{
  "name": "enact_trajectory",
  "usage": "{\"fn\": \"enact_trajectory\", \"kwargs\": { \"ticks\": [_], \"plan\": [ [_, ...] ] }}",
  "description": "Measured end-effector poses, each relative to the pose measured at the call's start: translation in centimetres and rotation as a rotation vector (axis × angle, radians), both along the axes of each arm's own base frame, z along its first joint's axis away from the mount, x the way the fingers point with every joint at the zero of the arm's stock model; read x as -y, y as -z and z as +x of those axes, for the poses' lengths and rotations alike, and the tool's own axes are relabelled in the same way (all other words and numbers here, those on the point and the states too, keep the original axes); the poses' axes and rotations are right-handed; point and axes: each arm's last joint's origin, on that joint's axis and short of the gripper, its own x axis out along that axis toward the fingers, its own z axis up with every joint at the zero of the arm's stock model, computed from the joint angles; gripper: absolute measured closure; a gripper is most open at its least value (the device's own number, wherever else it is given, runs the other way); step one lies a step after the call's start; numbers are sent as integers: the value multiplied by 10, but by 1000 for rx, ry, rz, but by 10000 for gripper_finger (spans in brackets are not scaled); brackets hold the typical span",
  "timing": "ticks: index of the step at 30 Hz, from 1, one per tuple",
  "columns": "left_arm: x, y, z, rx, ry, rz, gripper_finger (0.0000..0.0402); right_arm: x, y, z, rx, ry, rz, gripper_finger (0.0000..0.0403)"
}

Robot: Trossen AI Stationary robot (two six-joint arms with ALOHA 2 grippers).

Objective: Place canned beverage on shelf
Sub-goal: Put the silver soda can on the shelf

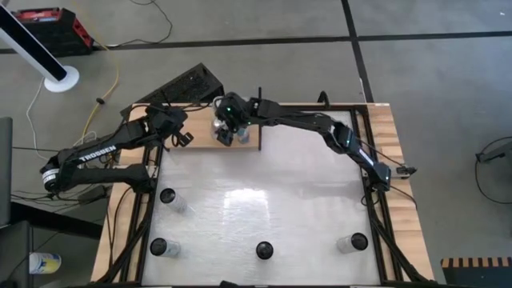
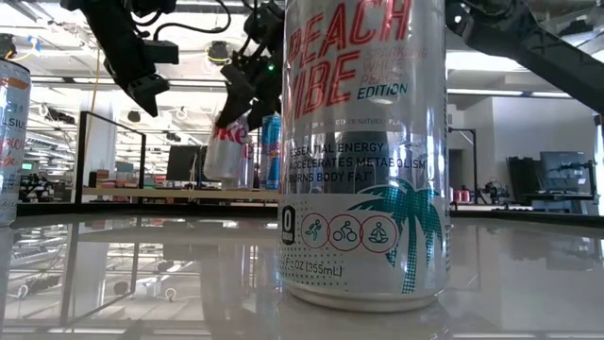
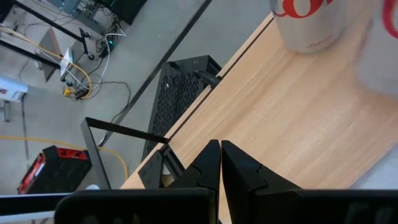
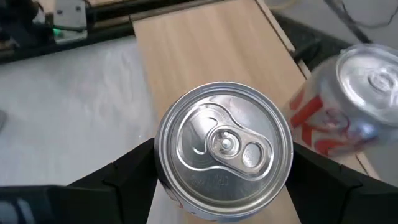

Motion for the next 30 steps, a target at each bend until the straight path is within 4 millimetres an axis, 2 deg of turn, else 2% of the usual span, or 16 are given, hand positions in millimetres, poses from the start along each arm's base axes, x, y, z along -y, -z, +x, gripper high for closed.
{"fn": "enact_trajectory", "kwargs": {
  "ticks": [23,30],
  "plan": [
    [0,0,1,19,30,-20,402,11,-1,-5,-12,-92,1,86],
    [0,0,1,18,30,-21,401,12,-2,-5,-2,-90,-3,23]
  ]
}}
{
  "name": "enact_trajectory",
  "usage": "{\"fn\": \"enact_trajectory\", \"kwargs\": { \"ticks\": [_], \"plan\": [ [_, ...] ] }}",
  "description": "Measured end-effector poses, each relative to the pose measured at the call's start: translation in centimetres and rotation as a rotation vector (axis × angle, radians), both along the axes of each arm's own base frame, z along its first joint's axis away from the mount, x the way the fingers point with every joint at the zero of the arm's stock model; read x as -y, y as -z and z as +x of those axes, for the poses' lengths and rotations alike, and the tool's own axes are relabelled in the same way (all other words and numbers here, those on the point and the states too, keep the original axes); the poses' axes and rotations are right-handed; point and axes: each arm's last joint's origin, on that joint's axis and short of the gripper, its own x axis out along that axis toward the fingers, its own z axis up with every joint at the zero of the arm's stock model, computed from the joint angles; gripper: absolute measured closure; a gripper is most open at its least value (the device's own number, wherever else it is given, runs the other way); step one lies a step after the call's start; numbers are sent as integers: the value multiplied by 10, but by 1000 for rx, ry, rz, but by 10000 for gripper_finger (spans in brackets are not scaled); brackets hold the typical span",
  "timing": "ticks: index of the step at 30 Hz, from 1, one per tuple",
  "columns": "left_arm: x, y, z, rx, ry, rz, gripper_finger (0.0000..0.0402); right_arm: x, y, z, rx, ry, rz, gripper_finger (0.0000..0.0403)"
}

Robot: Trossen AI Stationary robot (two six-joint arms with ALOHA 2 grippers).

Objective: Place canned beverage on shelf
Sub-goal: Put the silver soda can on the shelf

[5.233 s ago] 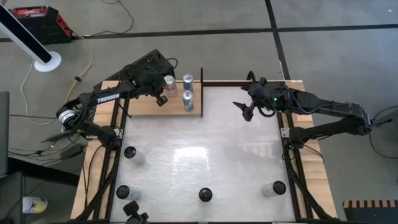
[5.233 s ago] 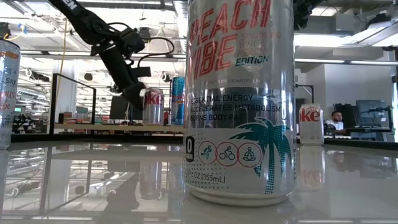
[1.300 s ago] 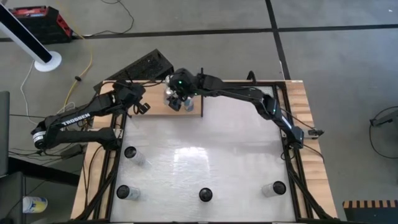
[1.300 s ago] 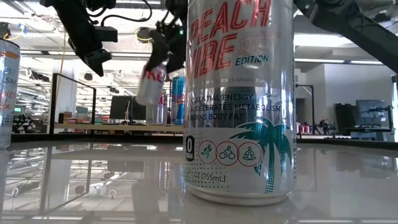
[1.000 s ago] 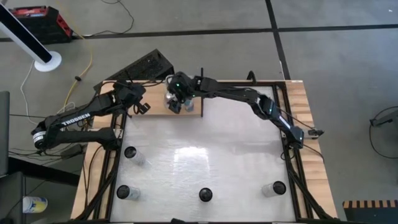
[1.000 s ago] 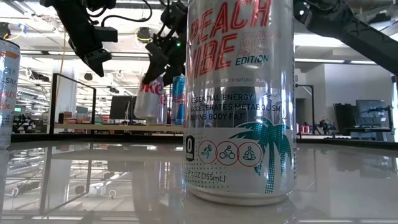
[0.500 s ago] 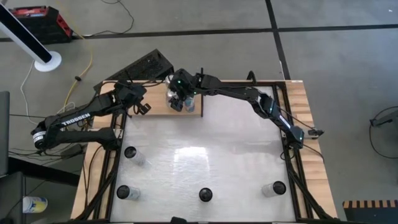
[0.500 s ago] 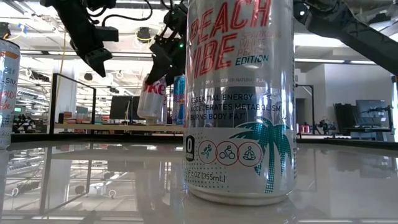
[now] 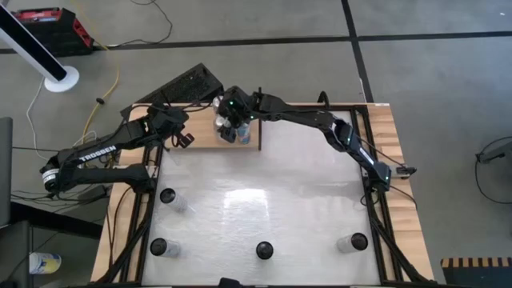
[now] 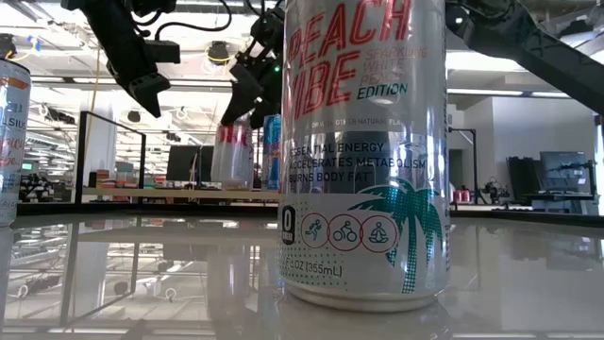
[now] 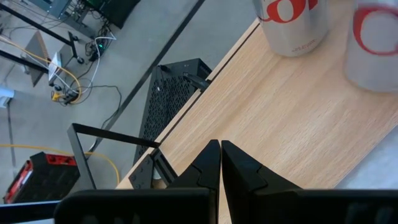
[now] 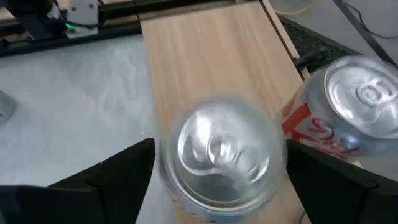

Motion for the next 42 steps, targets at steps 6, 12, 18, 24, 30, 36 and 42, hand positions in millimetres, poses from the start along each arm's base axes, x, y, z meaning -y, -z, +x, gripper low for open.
{"fn": "enact_trajectory", "kwargs": {
  "ticks": [6,12,18,24,30,36,42],
  "plan": [
    [0,0,0,-1,0,0,402,0,-2,-1,0,0,0,11],
    [0,0,0,4,10,-8,402,0,-7,-2,11,-16,-26,19],
    [1,0,5,44,98,-52,402,-7,-53,-27,30,-46,-76,20],
    [-2,-2,21,115,301,-82,401,-22,-99,-73,-60,-68,-92,40],
    [-8,-2,42,195,487,-78,400,-37,-141,-133,-164,-45,-55,69],
    [6,-7,55,286,687,-100,399,-48,-166,-171,-221,19,-97,92],
    [22,4,77,272,834,-165,401,-56,-183,-195,-203,27,-106,101]
  ]
}}
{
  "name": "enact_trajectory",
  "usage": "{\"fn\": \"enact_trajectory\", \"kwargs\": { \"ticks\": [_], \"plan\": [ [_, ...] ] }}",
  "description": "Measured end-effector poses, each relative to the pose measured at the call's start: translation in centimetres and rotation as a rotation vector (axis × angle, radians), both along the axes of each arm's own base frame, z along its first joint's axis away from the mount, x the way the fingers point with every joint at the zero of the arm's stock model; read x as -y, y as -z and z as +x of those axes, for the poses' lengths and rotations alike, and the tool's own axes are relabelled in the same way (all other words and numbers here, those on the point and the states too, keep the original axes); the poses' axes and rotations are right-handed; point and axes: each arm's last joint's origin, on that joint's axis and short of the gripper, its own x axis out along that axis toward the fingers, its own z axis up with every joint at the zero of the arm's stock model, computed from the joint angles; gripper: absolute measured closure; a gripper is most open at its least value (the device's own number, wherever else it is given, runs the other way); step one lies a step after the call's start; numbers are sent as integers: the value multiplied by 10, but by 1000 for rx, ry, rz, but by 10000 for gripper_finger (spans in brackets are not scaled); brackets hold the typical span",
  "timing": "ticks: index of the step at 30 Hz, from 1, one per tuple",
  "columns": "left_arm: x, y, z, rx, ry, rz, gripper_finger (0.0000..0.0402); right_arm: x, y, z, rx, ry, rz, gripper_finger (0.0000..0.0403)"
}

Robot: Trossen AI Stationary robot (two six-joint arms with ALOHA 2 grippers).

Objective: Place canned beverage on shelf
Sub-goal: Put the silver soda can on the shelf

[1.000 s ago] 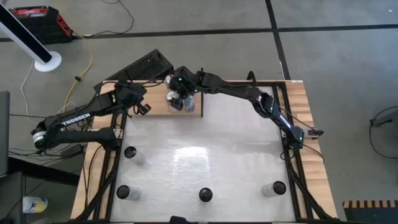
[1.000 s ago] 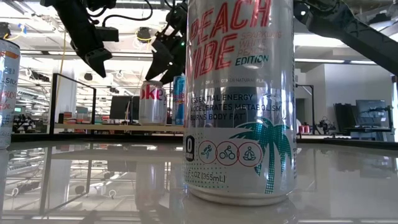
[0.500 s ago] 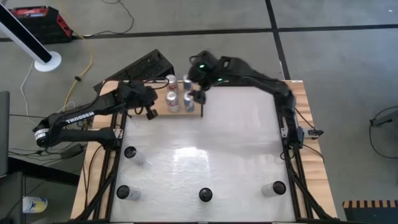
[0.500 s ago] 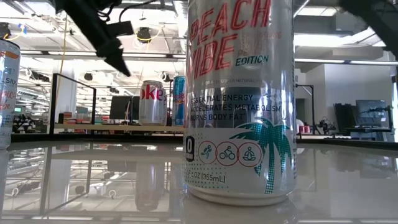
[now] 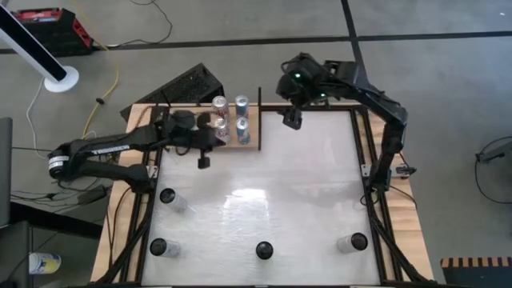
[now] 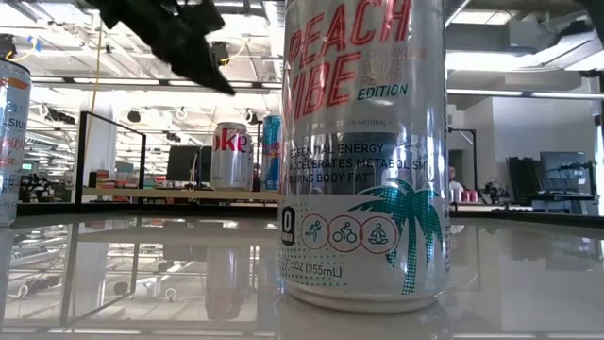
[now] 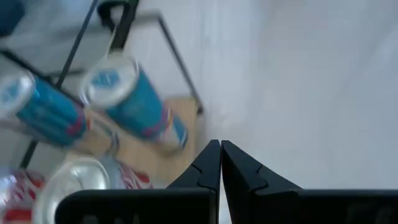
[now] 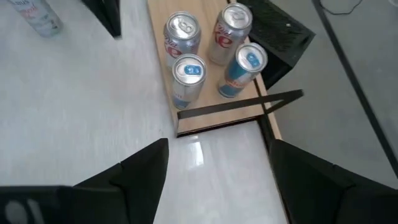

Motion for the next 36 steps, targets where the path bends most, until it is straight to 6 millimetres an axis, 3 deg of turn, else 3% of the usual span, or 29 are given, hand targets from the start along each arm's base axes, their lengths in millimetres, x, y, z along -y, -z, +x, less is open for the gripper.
{"fn": "enact_trajectory", "kwargs": {
  "ticks": [3,6,10,18,23,28,36],
  "plan": [
    [-2,13,13,-54,-46,25,401,-3,-4,-6,19,-1,-6,101],
    [-7,26,24,-100,-94,46,401,-5,6,-10,18,-1,-5,101],
    [-11,32,27,-154,-190,97,401,-10,33,-22,84,10,-4,101],
    [-11,29,29,-112,-203,95,401,-30,100,-63,258,37,20,101],
    [-13,25,31,-78,-231,113,401,-38,127,-87,323,82,53,101],
    [-18,25,29,-85,-288,137,401,-43,141,-102,362,110,81,101],
    [-27,25,25,-86,-340,133,402,-45,145,-108,376,122,93,101]
  ]
}}
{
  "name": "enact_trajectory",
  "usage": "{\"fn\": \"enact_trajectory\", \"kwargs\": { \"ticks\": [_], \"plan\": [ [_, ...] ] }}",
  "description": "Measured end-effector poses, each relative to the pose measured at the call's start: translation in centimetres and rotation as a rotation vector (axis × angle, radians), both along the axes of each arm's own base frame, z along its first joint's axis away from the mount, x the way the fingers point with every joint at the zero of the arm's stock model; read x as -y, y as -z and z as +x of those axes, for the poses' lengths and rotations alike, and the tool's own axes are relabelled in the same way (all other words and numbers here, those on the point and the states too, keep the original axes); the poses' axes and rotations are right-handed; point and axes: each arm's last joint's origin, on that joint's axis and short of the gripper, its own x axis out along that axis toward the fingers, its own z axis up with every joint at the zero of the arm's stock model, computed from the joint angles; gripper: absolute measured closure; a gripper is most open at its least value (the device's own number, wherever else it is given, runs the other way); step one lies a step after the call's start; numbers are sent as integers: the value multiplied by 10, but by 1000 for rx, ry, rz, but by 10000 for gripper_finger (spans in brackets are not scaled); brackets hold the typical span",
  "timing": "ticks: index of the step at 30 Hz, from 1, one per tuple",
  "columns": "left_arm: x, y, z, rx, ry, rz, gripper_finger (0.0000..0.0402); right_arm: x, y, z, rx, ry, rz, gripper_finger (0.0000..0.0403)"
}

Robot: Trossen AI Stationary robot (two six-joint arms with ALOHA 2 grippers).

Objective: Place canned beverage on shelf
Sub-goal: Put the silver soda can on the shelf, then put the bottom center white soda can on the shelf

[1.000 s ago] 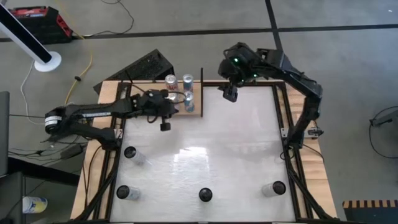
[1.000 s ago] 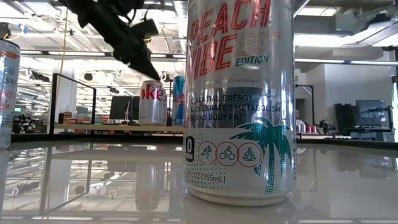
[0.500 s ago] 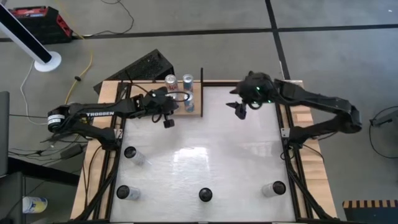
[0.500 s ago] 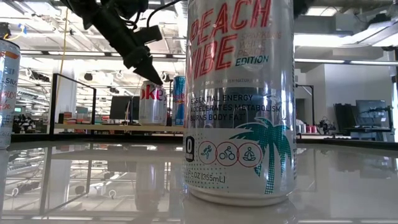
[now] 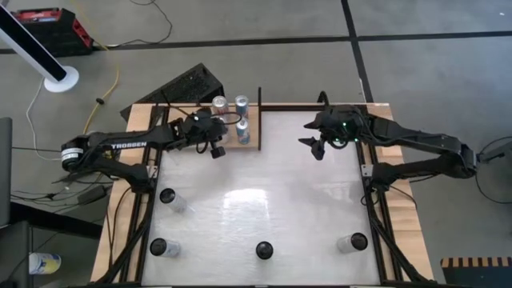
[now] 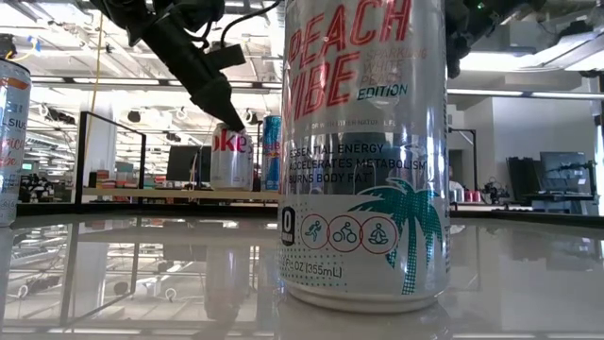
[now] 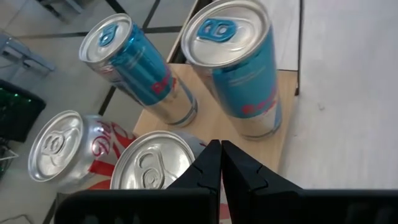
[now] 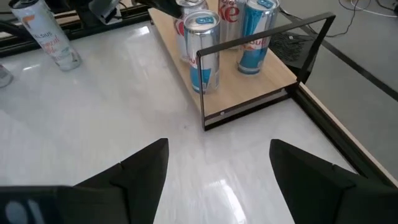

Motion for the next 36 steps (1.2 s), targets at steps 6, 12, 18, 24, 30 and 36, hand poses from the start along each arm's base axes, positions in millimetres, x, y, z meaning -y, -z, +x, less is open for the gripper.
{"fn": "enact_trajectory", "kwargs": {
  "ticks": [6,12,18,24,30,36],
  "plan": [
    [-2,0,-1,-2,-11,1,401,0,0,0,-1,0,1,101],
    [-2,0,-1,-10,-31,10,401,0,0,0,-1,1,1,101],
    [13,-11,0,4,24,7,401,0,-1,1,27,25,34,101],
    [49,-49,-1,82,207,-4,401,-7,-1,3,28,-11,42,101],
    [88,-52,-5,141,642,-193,401,-38,-3,12,69,-154,111,101],
    [127,-40,4,296,1092,-308,401,-92,-7,15,106,-399,153,101]
  ]
}}
